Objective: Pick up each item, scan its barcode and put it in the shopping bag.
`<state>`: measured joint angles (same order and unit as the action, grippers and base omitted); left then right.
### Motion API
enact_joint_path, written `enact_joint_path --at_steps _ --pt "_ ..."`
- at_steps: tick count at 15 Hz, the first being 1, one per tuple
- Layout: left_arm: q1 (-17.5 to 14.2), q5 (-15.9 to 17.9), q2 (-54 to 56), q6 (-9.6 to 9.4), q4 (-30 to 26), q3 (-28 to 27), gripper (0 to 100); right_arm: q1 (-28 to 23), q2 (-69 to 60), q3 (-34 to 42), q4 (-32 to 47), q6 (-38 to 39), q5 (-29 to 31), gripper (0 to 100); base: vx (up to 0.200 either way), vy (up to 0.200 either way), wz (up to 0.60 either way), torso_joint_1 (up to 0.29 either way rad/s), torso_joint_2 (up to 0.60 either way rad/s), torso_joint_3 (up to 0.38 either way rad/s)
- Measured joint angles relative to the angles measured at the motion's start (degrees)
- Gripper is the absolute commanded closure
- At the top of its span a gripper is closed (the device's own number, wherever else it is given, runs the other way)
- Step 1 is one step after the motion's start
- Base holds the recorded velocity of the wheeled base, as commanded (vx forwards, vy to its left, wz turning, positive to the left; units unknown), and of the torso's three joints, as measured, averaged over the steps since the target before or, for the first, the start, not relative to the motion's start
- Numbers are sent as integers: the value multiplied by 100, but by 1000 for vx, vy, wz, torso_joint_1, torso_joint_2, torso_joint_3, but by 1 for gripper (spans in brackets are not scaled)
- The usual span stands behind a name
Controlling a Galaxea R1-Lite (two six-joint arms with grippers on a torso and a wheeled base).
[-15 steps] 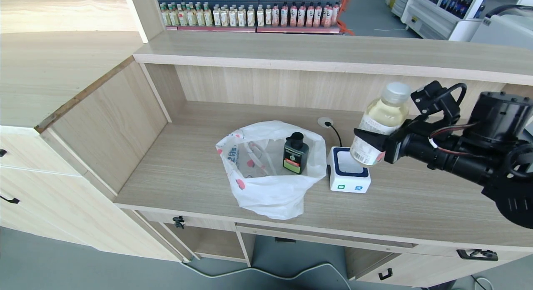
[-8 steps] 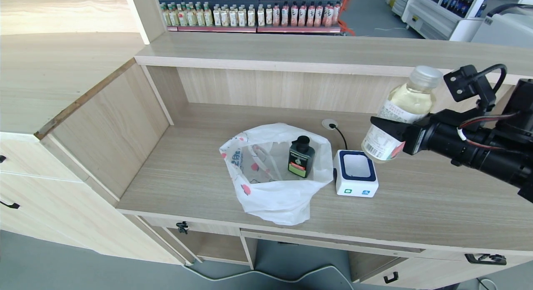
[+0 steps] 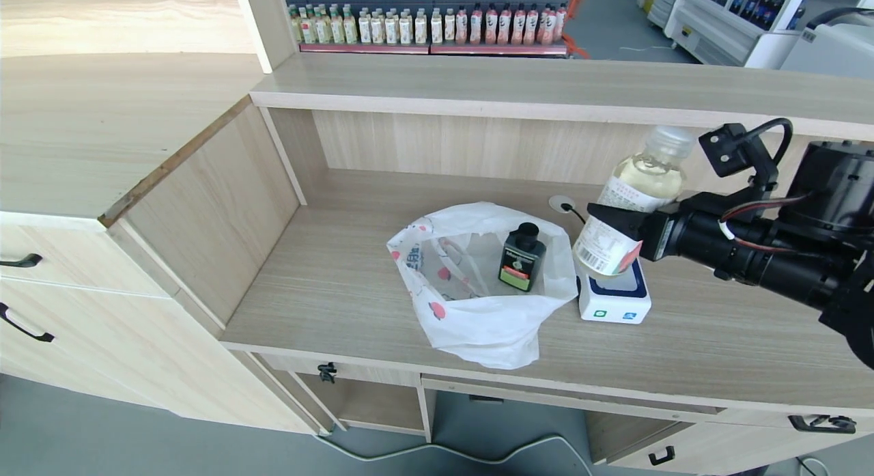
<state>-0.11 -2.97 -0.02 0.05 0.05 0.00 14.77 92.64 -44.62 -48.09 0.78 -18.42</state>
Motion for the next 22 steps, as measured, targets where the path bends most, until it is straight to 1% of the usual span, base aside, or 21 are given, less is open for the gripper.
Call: enact_joint_path --at_steps 1,6,8,10,13,16,18,20,22 --pt "9 2 0 0 0 0 0 13 56 -34 -22 30 -5 100 0 0 0 0 0 0" --pt "1 2 0 2 0 0 0 443 290 60 -106 118 -38 100 0 0 0 0 0 0" --pt "1 2 0 0 0 0 0 518 408 140 -449 94 -27 100 0 0 0 0 0 0" --pt "4 0 0 2 0 0 0 652 603 324 -1124 26 -38 100 0 0 0 0 0 0" --pt "4 0 0 2 0 0 0 780 987 584 -1869 -228 -43 100 0 0 0 0 0 0" --pt "4 0 0 2 0 0 0 853 1329 739 -2161 -546 -71 100 0 0 0 0 0 0" --pt "1 0 0 2 0 0 0 868 1497 757 -2263 -603 -189 100 0 0 0 0 0 0" --pt "6 0 0 2 0 0 0 868 1635 730 -2554 -636 -249 100 0 0 0 0 0 0" --pt "1 2 0 2 0 0 0 868 1734 647 -2625 -647 -484 100 0 0 0 0 0 0"
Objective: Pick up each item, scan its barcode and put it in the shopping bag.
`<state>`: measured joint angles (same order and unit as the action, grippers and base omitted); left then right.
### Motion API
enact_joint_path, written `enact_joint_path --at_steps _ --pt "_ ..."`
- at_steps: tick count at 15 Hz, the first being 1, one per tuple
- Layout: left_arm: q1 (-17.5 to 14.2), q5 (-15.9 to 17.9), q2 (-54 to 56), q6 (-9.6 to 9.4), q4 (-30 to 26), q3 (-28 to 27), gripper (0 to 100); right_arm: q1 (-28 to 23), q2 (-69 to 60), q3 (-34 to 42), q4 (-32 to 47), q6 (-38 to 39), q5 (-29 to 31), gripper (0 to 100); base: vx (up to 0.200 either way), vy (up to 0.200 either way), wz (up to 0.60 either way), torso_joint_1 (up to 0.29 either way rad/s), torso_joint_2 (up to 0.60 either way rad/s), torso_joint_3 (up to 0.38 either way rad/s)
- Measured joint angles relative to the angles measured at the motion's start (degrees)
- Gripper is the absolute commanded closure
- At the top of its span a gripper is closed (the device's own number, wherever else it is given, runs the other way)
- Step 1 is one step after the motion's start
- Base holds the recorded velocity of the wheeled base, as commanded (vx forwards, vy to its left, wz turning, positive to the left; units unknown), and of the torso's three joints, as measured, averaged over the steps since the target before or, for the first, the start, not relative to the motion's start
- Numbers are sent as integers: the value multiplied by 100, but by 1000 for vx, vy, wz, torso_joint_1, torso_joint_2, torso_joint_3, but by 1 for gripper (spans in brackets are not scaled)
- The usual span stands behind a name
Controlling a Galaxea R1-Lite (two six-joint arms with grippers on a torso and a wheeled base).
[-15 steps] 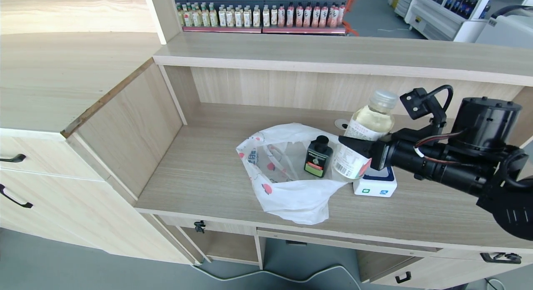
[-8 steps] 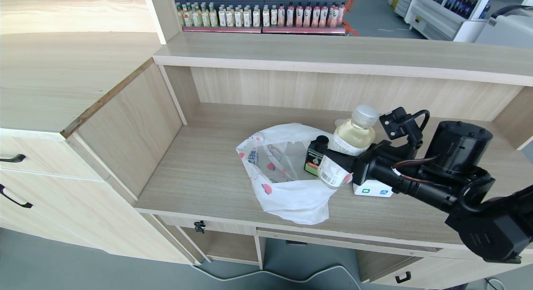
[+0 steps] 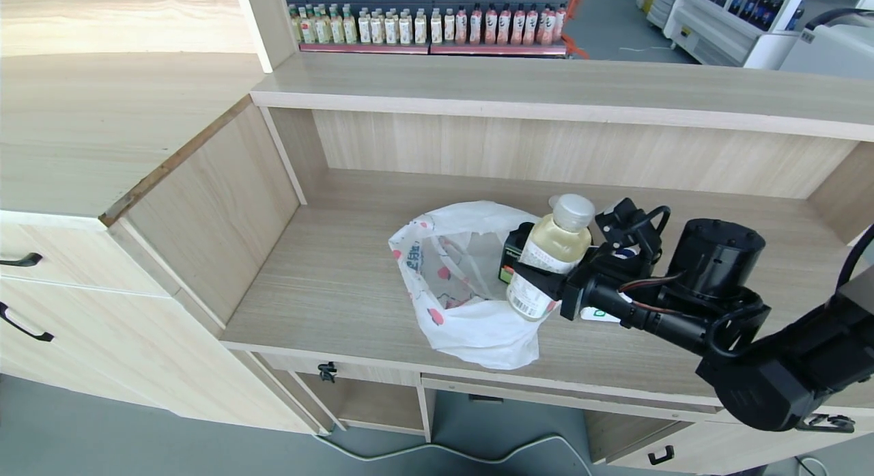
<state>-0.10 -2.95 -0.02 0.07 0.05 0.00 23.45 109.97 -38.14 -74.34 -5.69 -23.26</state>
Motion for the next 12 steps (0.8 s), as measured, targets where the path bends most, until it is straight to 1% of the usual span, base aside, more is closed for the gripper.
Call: enact_joint_path --at_steps 4,7,10,12 --pt "0 0 0 0 2 0 0 -26 108 -184 -88 -51 -77 100 0 0 0 0 0 0" --pt "0 -2 0 0 0 0 0 -63 268 -223 -433 -130 -317 100 0 0 0 0 0 0" --pt "5 0 0 0 0 0 0 -111 423 -295 -462 -301 -350 100 0 0 0 0 0 0" --pt "5 -2 0 0 0 0 0 -205 522 -333 -552 -405 -532 100 0 0 0 0 0 0"
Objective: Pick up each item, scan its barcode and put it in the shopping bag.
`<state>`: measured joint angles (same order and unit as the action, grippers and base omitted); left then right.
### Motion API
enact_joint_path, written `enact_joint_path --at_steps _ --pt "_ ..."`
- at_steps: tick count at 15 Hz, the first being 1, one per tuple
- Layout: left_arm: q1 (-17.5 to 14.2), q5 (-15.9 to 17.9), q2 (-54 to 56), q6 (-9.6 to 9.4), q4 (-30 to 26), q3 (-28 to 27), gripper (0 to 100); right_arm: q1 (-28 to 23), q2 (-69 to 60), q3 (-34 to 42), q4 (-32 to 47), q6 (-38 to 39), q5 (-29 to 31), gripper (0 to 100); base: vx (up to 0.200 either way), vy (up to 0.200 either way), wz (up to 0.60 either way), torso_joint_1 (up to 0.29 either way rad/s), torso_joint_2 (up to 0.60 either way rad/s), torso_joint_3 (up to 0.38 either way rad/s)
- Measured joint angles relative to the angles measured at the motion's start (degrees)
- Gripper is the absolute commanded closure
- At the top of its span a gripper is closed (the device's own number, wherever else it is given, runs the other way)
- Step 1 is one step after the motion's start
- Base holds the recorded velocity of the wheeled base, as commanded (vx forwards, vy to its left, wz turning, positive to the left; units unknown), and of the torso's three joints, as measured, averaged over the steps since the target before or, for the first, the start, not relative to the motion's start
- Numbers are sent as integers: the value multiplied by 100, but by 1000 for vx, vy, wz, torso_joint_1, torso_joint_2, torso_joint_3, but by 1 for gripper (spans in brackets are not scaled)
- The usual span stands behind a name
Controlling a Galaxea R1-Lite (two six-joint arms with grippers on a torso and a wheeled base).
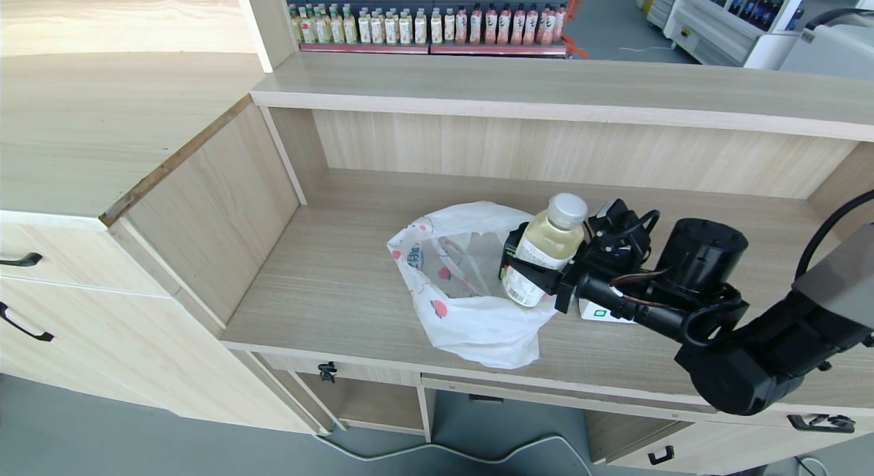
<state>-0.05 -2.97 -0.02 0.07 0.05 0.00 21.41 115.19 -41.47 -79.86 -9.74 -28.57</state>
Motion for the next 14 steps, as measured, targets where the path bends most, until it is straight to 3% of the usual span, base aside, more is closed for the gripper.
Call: enact_joint_path --at_steps 14 --pt "-2 0 0 0 0 0 0 -273 686 -111 -558 -449 -312 100 0 0 0 0 0 0"
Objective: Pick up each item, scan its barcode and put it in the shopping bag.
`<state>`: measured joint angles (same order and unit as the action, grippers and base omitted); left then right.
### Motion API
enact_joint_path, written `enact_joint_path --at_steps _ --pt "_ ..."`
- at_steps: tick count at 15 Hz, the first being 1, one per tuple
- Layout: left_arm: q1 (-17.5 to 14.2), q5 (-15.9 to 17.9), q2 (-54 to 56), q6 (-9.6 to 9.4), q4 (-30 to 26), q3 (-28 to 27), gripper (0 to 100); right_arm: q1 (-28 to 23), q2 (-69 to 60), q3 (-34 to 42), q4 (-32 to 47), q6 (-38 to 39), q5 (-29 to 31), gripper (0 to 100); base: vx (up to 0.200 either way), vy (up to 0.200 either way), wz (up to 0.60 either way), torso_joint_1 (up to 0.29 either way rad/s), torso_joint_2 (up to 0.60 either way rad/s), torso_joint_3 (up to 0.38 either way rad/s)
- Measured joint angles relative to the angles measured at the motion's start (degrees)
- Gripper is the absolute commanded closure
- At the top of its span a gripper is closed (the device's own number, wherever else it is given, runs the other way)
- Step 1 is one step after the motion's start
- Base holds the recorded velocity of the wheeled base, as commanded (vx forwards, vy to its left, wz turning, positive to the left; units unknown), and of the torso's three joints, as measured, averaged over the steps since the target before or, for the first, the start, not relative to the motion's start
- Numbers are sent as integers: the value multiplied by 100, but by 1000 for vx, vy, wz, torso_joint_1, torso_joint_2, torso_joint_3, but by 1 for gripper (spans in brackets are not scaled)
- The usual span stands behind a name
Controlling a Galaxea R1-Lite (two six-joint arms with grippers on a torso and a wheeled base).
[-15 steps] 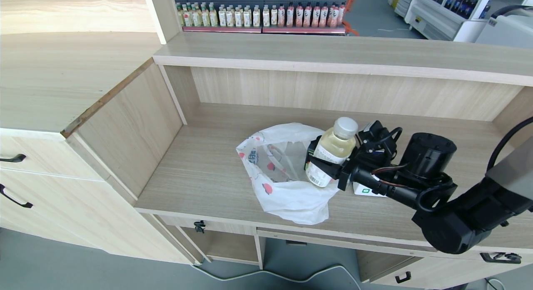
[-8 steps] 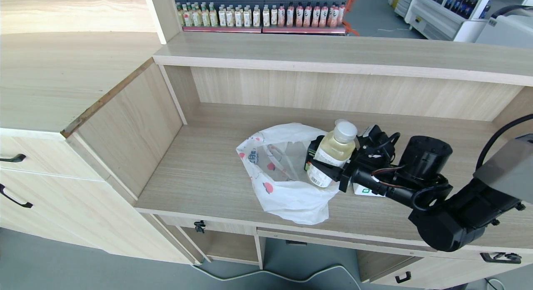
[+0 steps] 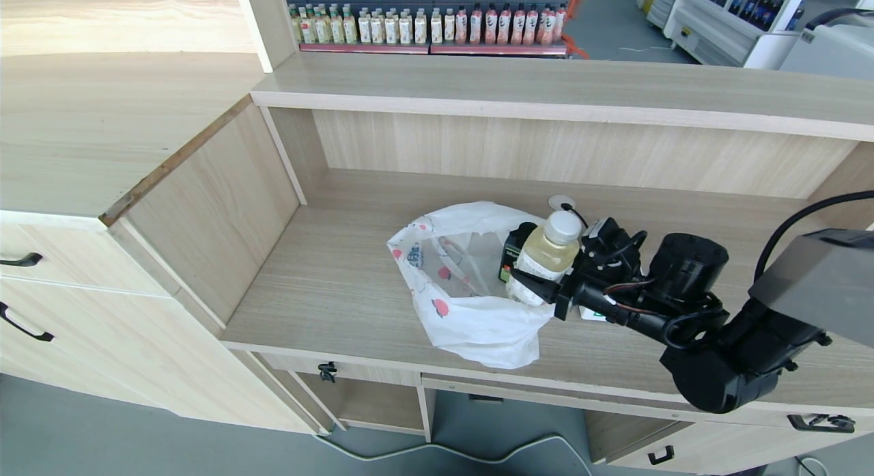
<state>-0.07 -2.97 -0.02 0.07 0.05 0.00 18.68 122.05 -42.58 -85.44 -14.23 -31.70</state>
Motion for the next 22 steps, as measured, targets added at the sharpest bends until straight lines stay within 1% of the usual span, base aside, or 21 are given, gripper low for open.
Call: enact_joint_path --at_steps 4,12,13,17,19,22 --pt "2 0 0 0 0 0 0 6 215 35 -230 -17 -2 100 0 0 0 0 0 0" --pt "0 -2 0 -2 0 0 0 -7 496 33 -294 -17 0 100 0 0 0 0 0 0" --pt "2 0 0 0 0 0 0 -7 523 28 -294 -17 0 0 0 0 0 0 0 0" --pt "0 0 0 0 0 0 0 -7 568 28 -316 -11 -24 0 0 0 0 0 0 0" --pt "-2 0 0 0 0 0 0 -11 556 28 -318 6 -174 0 0 0 0 0 0 0" --pt "2 0 0 0 0 0 0 -18 367 74 -277 66 -240 0 0 0 0 0 0 0"
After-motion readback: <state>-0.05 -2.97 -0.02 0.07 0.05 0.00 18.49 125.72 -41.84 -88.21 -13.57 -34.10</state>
